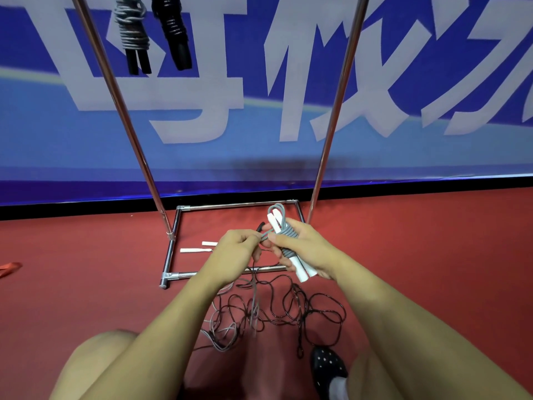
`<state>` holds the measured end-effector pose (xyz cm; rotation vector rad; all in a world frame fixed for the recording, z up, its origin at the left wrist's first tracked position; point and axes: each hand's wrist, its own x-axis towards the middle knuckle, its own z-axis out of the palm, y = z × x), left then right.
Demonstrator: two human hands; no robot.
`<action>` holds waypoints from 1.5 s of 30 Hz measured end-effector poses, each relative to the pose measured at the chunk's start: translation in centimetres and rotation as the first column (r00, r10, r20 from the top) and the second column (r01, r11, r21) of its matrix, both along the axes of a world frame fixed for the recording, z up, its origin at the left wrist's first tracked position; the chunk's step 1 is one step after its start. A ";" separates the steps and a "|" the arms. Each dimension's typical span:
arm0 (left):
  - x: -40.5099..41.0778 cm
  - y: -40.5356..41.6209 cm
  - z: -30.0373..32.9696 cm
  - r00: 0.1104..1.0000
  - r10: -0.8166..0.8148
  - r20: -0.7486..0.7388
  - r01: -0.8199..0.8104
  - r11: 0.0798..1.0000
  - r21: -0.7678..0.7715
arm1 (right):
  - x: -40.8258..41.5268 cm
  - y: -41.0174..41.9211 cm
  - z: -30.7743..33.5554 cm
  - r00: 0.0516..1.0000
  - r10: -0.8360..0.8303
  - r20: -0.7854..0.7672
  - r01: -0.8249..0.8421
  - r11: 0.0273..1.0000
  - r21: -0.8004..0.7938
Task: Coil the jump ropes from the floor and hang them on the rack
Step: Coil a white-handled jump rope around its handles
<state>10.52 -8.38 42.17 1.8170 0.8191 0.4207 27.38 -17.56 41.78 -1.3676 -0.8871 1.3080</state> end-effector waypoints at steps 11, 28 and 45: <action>-0.4 -0.3 0.2 0.992 -0.067 -0.103 0.032 0.950 -0.311 | 0.5 0.0 -0.4 0.999 -0.037 -0.026 0.036 0.999 -0.031; -0.3 0.0 -0.7 0.995 0.070 -0.065 -0.072 0.997 -0.035 | 1.1 0.4 -1.6 0.995 -0.079 0.052 0.084 0.991 -0.100; -0.5 -0.4 -0.6 0.982 -0.100 -0.161 0.064 0.974 -0.215 | 0.7 -0.1 -0.8 0.989 0.000 0.148 0.013 0.996 -0.092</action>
